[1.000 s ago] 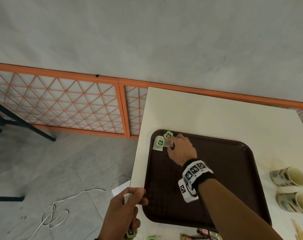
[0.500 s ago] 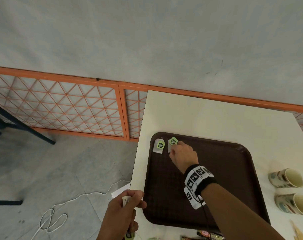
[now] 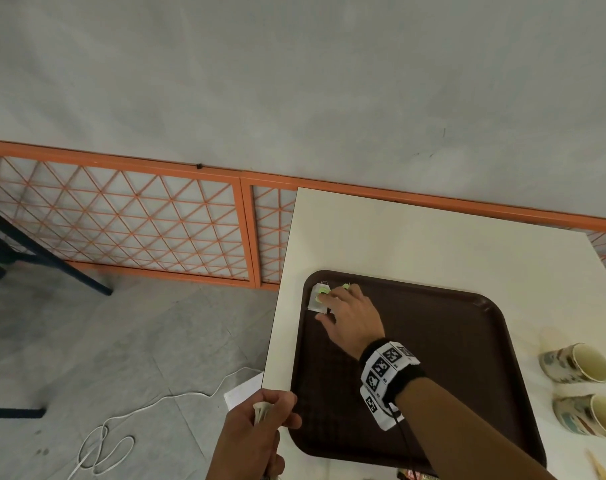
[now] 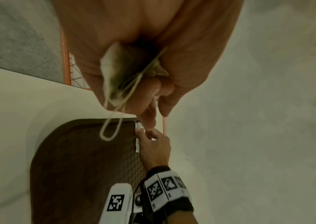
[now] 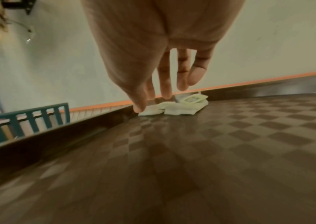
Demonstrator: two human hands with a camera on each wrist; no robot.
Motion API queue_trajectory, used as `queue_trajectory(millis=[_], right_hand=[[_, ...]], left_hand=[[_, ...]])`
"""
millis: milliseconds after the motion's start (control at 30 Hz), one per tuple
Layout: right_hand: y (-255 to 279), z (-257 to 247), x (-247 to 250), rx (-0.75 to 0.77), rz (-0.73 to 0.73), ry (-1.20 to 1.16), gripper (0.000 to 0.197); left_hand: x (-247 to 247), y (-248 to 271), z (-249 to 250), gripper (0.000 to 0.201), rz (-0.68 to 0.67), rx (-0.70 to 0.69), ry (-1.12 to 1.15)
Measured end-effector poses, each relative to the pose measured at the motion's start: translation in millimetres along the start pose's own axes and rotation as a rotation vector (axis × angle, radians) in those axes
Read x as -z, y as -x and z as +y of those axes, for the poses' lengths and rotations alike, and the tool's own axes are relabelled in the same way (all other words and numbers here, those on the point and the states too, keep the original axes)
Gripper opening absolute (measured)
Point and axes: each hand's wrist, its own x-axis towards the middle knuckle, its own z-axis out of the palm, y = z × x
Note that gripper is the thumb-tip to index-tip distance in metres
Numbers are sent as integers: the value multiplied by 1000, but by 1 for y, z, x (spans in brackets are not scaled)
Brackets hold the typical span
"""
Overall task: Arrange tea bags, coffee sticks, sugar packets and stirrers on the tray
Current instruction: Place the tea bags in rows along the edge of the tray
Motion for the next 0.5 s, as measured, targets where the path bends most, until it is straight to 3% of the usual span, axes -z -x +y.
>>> queue_trajectory(millis=[300, 400, 500], right_hand=[[-15, 4, -6, 49, 28, 16, 28], [-5, 15, -7, -44, 141, -46, 29], [3, 26, -13, -66, 81, -51, 26]], left_hand=[[14, -3, -3, 22, 43, 25, -76], [16, -3, -4, 20, 46, 32, -73], [15, -2, -4, 19, 30, 31, -58]])
